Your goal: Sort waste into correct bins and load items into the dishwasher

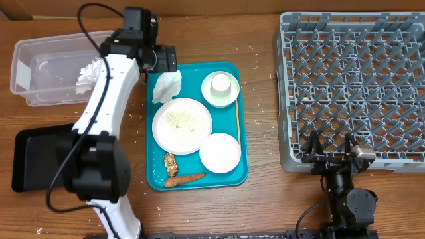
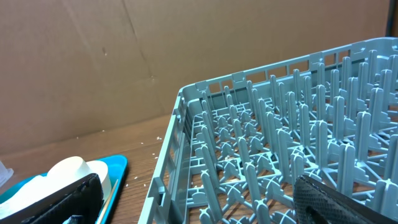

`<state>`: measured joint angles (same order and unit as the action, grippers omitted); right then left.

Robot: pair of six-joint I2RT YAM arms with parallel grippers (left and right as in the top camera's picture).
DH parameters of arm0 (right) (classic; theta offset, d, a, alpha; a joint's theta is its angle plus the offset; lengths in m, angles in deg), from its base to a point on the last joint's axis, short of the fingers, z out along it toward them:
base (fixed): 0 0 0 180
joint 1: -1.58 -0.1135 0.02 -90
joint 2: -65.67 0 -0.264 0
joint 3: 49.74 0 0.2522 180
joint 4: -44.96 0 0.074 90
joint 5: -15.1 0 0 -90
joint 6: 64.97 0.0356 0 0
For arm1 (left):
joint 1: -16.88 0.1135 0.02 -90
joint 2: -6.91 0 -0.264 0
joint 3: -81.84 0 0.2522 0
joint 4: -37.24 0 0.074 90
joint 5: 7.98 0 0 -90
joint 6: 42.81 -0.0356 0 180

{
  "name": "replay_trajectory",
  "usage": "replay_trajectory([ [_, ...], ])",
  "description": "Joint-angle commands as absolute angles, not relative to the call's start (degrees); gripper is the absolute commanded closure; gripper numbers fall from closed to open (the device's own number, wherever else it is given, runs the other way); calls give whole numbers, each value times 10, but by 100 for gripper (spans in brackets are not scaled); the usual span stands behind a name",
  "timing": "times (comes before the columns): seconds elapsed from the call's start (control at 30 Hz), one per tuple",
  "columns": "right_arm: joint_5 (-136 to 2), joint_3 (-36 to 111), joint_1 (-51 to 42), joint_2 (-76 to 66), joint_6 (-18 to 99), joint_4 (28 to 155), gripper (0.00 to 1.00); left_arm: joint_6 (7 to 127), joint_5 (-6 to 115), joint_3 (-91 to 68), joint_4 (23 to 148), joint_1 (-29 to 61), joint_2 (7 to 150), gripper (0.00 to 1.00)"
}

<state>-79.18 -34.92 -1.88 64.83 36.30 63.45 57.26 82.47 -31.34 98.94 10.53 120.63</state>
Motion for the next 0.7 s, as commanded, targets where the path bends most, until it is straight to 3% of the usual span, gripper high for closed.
replay_trajectory([
  [0.0, -789, -355, -22, 655, 359, 631, 0, 567, 831, -307, 994, 100, 1262, 7],
  [0.2, -789, -355, -22, 655, 359, 631, 0, 566, 824, -307, 992, 97, 1314, 15],
  [0.67, -789, -355, -22, 655, 359, 631, 0, 566, 792, -306, 1006, 88, 1345, 23],
])
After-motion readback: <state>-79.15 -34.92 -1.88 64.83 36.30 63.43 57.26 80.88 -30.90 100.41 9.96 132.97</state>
